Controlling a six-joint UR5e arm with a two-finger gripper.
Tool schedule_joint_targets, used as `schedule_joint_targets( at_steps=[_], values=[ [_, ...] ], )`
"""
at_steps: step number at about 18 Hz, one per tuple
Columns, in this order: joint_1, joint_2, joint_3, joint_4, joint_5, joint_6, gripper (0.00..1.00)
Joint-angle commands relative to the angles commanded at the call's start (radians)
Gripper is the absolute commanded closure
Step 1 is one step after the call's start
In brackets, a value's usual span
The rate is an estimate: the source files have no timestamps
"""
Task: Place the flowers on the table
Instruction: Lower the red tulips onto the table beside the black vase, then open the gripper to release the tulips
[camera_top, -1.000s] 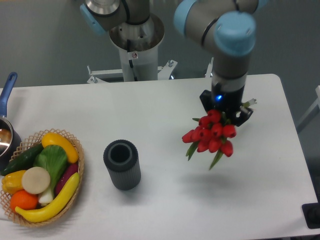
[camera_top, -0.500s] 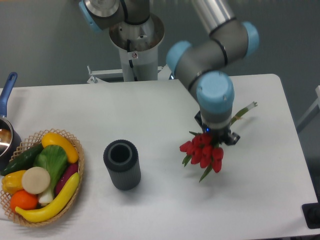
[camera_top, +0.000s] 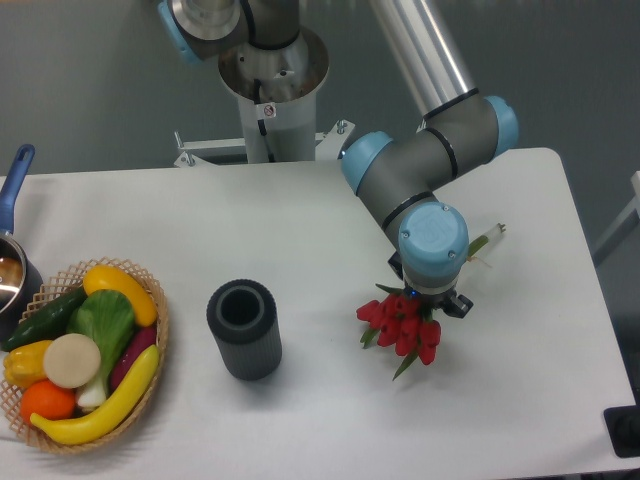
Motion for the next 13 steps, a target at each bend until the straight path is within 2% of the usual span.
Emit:
schedule_joint_targets(
  at_steps=[1, 2, 4, 8, 10, 13],
  values=[
    [-0.002, -0.002, 0.002, 0.008, 0.000, 0.002, 0.29],
    [-0.003, -0.005, 0.002, 0.024, 0.000, 0.002, 0.13],
    [-0.005, -0.006, 0.000, 0.060, -0.003, 0.000, 0.04],
    [-0.005, 0.012, 0.003, 0.063, -0.009, 0.000, 0.00],
    [0.001, 0.043, 0.008, 0.067, -0.031, -0.002, 0.00],
    [0.023, 0.077, 0.014, 0.132, -0.112, -0.011, 0.00]
  ],
)
